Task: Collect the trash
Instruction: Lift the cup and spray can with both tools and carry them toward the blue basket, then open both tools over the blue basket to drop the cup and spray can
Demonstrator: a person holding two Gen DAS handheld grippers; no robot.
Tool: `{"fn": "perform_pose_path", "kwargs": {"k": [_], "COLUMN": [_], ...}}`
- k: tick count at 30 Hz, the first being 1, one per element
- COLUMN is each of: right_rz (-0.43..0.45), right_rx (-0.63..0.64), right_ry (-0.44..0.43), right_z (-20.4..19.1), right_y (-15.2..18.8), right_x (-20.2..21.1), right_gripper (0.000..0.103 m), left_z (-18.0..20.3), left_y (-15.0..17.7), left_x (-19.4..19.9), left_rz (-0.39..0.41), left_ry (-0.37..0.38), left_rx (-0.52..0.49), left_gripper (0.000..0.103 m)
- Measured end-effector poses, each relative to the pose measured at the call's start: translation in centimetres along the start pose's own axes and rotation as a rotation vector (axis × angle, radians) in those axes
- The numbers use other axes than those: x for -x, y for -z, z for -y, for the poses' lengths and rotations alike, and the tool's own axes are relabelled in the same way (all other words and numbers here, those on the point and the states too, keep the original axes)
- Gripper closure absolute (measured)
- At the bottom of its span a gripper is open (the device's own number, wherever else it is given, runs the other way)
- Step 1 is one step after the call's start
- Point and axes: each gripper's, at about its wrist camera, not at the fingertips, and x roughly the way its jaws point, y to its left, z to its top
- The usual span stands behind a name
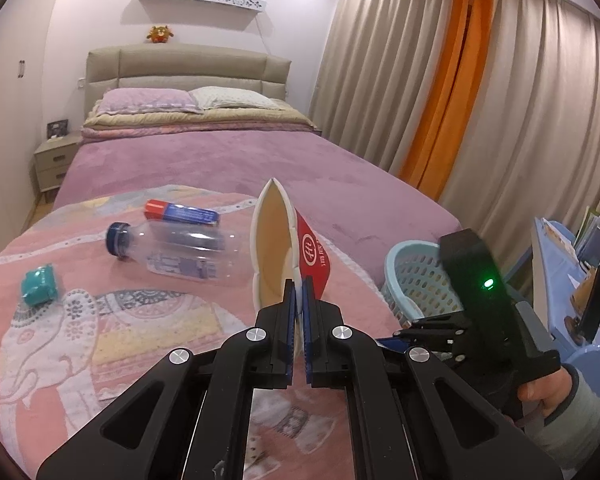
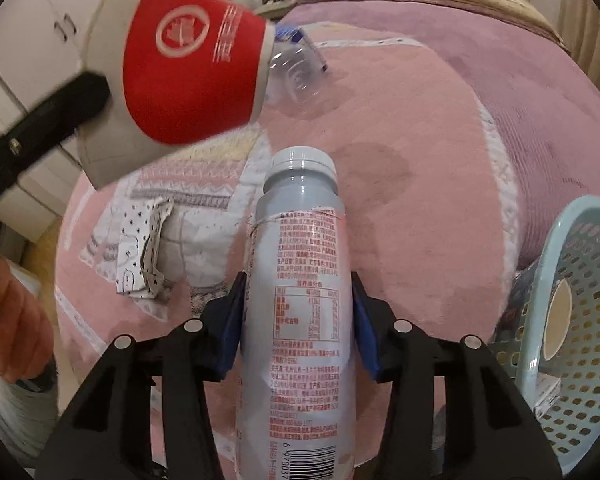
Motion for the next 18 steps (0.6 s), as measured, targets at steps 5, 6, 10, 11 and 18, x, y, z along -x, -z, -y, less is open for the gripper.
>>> {"fn": "perform_pose_path", "kwargs": {"k": [5, 6, 10, 11, 18], "right_rz": [0.124, 0.157, 0.246, 0.256, 0.289], "right_rx": [-0.094, -0.120, -0.202, -0.213, -0.372], "right_ry": [0.009, 0.027, 0.104, 0.118, 0.255], "right_z": [3.3, 4.3, 8.2, 8.9, 16.2], "right_y": [0.4, 0.5, 0.8, 0.7, 2.1], "right_x": [4.3, 5.5, 9.5, 10.0, 12.4], "right_gripper": [0.058, 0.058, 0.058, 0.058, 0.058], "left_z": [1.8, 2.7, 5.6, 6.4, 11.7], "left_y": [-1.1, -1.7, -3.2, -3.5, -3.8], "left_x": [-1.7, -2.2, -3.9, -4.4, -10.2], "left_rz": [-0.011, -0.011, -0.006, -0.008, -0.086], "left_ry": [0.024, 0.038, 0.080, 0.090, 0.155], "left_rx": [-0.016, -0.024, -0.060, -0.067, -0.102], "left_gripper": [0.101, 0.101, 0.101, 0.101, 0.101]}}
